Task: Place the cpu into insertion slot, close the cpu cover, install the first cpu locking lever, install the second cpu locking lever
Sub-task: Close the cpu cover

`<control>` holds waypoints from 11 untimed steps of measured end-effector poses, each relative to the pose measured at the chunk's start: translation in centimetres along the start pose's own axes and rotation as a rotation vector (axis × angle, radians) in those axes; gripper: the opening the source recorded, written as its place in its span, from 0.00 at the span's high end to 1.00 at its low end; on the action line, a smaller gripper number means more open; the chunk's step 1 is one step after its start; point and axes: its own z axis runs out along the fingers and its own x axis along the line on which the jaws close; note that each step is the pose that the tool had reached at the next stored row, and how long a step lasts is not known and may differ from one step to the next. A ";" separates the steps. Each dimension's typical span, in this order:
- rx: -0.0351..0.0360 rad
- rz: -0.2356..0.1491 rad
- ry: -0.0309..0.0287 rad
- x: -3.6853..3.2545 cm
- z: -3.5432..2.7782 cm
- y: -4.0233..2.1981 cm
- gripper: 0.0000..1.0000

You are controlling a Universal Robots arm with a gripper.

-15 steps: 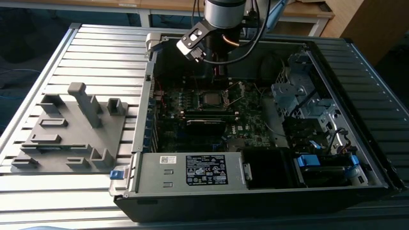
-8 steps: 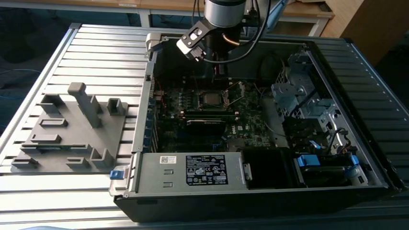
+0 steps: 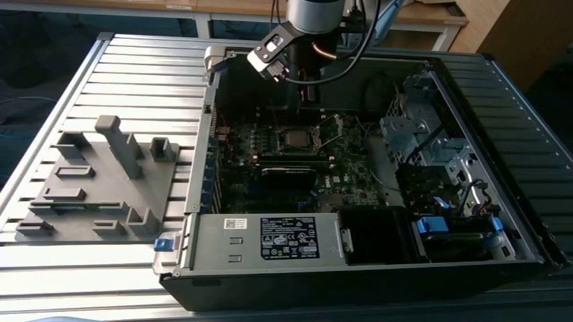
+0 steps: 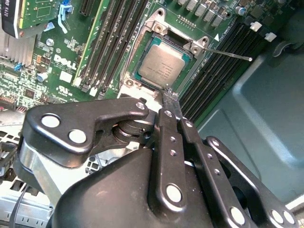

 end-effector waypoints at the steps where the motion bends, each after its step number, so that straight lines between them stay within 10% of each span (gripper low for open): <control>1: 0.0000 0.000 0.0000 0.00 -0.10 0.00 0.89; 11: 0.0001 0.000 -0.0001 0.01 -0.34 0.08 0.89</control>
